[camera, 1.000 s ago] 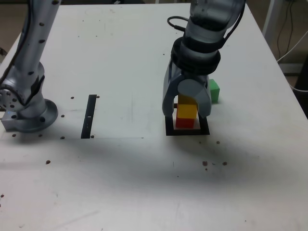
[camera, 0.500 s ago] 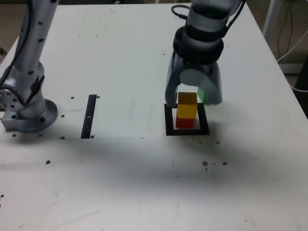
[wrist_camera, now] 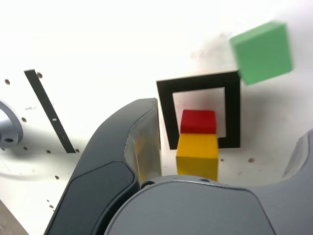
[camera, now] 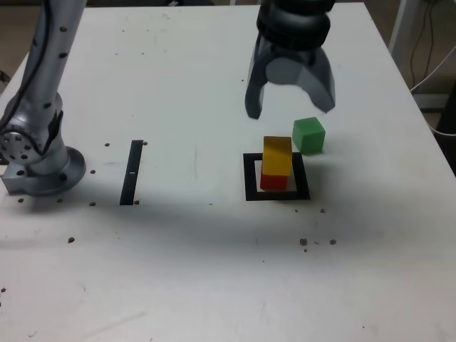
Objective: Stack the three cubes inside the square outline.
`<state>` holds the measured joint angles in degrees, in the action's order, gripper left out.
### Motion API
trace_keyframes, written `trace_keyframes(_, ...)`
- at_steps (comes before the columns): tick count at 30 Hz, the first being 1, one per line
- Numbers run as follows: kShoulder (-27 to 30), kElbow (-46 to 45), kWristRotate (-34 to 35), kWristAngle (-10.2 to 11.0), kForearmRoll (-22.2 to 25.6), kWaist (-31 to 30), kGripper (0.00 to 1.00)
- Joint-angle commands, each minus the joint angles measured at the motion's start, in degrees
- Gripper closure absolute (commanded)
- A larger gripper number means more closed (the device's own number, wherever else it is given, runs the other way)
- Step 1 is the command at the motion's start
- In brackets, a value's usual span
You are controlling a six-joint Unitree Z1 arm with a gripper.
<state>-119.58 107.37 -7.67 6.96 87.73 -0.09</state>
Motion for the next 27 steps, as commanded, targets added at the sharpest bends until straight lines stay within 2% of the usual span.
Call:
trace_keyframes(1, -1.21, 1.53, -1.04, -0.17, 0.60, 1.10, 0.01)
trace_keyframes(10, -3.57, 5.22, -4.12, -1.36, 1.34, 4.36, 0.01)
trace_keyframes(16, -5.24, 6.82, -4.28, -1.84, 1.39, 4.92, 0.01)
trace_keyframes(27, -9.15, 9.05, -3.91, -4.04, 1.23, 6.96, 0.01)
